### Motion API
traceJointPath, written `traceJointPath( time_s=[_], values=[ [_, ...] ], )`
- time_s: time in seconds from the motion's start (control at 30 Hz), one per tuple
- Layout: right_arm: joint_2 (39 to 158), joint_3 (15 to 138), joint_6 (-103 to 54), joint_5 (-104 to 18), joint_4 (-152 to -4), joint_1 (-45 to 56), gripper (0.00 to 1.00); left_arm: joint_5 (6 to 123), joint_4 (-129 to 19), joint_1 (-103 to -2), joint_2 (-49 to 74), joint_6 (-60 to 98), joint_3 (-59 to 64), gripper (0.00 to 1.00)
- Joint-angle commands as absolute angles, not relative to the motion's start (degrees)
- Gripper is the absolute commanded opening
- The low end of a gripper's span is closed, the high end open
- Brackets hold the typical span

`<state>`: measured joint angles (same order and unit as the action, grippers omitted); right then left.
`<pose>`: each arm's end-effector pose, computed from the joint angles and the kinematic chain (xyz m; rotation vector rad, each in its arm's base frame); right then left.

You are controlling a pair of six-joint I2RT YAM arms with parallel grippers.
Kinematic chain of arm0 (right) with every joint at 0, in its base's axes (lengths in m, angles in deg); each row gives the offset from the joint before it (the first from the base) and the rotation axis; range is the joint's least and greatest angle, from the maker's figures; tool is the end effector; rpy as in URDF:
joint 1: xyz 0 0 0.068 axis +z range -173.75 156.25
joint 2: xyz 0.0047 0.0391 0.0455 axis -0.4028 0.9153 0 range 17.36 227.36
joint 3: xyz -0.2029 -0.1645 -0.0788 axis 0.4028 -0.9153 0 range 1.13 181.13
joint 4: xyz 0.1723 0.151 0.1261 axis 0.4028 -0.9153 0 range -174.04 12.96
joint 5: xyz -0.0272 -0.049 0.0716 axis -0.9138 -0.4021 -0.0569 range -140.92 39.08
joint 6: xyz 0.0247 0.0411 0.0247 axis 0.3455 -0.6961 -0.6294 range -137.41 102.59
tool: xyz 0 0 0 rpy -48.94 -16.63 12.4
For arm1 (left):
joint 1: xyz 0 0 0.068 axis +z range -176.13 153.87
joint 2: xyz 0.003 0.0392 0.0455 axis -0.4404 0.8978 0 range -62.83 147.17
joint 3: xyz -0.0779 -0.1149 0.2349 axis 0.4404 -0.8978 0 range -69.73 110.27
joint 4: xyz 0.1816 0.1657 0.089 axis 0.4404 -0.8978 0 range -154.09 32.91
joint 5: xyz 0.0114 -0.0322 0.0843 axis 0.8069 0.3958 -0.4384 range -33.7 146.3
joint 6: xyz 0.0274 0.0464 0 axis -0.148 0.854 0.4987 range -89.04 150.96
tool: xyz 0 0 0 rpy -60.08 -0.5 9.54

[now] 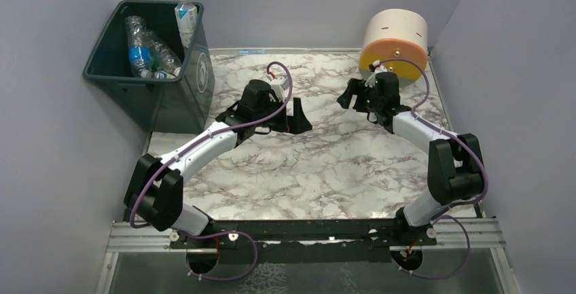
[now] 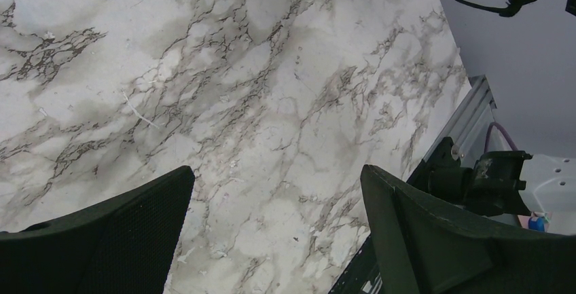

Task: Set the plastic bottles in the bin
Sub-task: Pick up the plastic bottle at the center of the board.

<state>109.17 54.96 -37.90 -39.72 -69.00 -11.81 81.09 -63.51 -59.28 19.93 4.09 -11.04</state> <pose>0.3438 0.0798 0.2195 0.0383 2.1292 0.5433 0.2651 -0.1911 0.2764 0.4004 2.2027 -1.0581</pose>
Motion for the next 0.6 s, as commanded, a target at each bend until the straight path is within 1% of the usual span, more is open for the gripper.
traceJointPath(
  time_s=[0.0, 0.13, 0.23, 0.4, 0.57],
  values=[
    [106.57, 58.8, -33.29, -43.19, -72.47, -11.52, 0.82, 80.23, -62.1, -59.7, 20.14, 4.06, -9.65, 0.99],
    [106.94, 63.34, -29.65, -49.77, -76.09, -11.58, 0.83, 80.06, -61.9, -59.77, 20.13, 3.87, -10.05, 0.99],
    [109.56, 67.47, -29.32, -54.27, -78.29, -11.84, 0.84, 80.32, -61.65, -60.05, 20.61, 3.62, -9.75, 0.99],
    [115.85, 73.62, -30.68, -56.77, -80.77, -13.86, 0.84, 80.21, -62.58, -60.29, 20.17, 3.91, -9.21, 0.99],
    [118.78, 73.82, -31.35, -56.48, -78.54, -16.06, 0.84, 79.52, -63.36, -60.32, 19.31, 4.85, -9.44, 0.99]
  ],
)
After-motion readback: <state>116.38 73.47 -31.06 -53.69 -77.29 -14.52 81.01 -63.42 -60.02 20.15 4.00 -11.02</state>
